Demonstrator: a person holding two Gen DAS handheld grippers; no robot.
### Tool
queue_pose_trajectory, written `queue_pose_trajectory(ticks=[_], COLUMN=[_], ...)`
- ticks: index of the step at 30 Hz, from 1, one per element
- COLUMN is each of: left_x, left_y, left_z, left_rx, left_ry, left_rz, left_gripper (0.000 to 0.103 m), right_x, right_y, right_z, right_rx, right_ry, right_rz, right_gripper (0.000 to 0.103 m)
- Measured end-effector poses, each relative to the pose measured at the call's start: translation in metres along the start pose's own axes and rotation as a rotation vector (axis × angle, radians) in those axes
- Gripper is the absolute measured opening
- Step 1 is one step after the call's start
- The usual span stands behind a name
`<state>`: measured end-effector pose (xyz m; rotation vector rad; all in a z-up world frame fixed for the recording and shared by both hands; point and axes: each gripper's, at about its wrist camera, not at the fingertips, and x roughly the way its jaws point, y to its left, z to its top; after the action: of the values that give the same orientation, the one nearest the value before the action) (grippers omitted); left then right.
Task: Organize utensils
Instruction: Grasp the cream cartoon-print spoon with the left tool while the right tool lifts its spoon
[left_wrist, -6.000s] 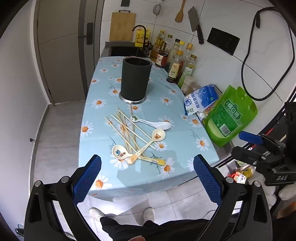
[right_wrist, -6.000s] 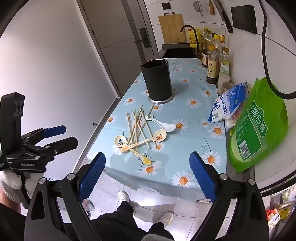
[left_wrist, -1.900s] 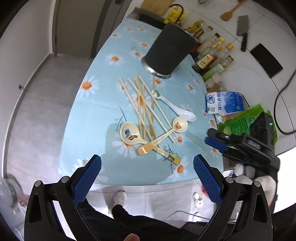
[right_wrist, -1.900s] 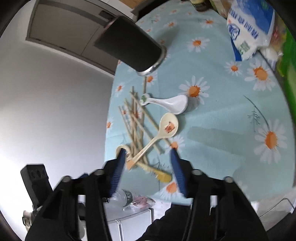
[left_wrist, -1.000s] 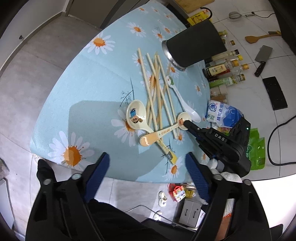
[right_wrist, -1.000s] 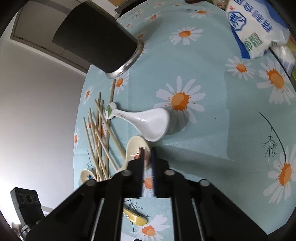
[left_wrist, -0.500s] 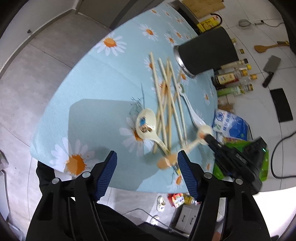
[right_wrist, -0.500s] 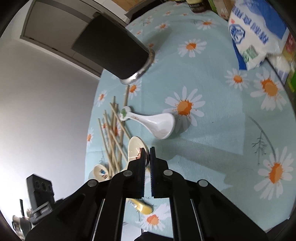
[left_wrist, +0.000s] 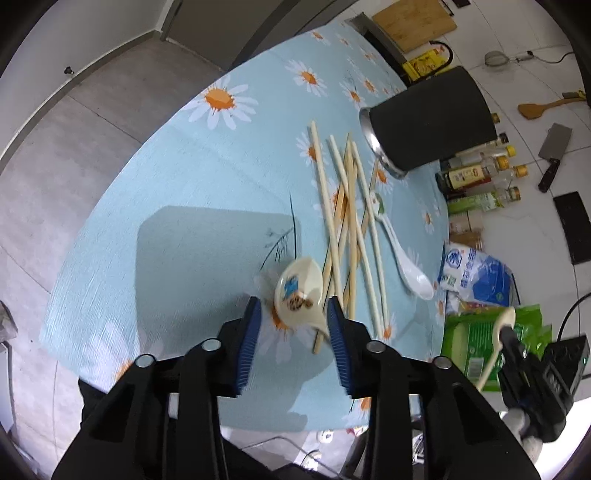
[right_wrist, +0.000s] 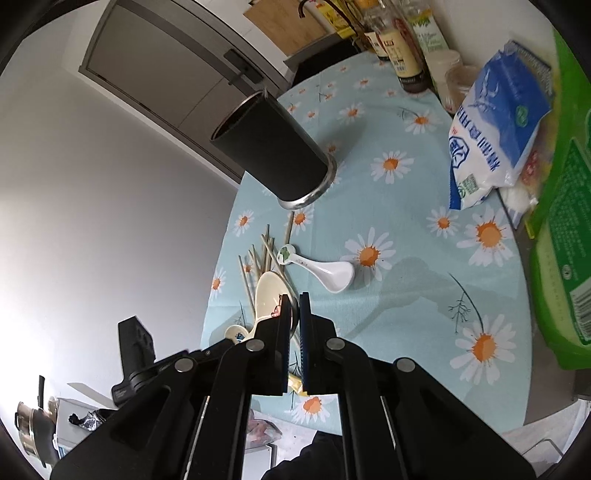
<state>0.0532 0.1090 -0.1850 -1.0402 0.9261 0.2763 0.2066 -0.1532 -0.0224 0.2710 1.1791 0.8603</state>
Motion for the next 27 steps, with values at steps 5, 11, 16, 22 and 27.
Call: queue_pose_trajectory(ticks=[5,11,16,22,27], left_x=[0.003,0.010,0.010,0.002,-0.011], left_y=[-0.007,-0.014,-0.013,-0.020,-0.033], left_z=[0.004,0.001,-0.001,-0.003,-0.005], left_rx=[0.036,0.125,0.142,0.171,0.225], left_ry=[-0.035,-0.053,-0.059,-0.072,-0.098], left_rz=[0.033,0.108,0.102,0.070,0.065], left_gripper=[0.028,0.005,0.004,0.004,0.004], right_x=[-0.011,-0.017,-0.021,-0.021,-0.022], right_y=[0.000,0.001,0.000,0.003,0.006], right_z=[-0.006,-0.009,-0.012,-0.014,-0.014], right_rx=[0.001,-0.002,0.001,-0.012,-0.025], right_ry=[-0.008,-0.016,-0.017,-0.016,-0.018], right_rz=[0.009,0.003,-0.001,0.005,0.014], right_gripper=[0.005,0.005,0.005,0.005,0.005])
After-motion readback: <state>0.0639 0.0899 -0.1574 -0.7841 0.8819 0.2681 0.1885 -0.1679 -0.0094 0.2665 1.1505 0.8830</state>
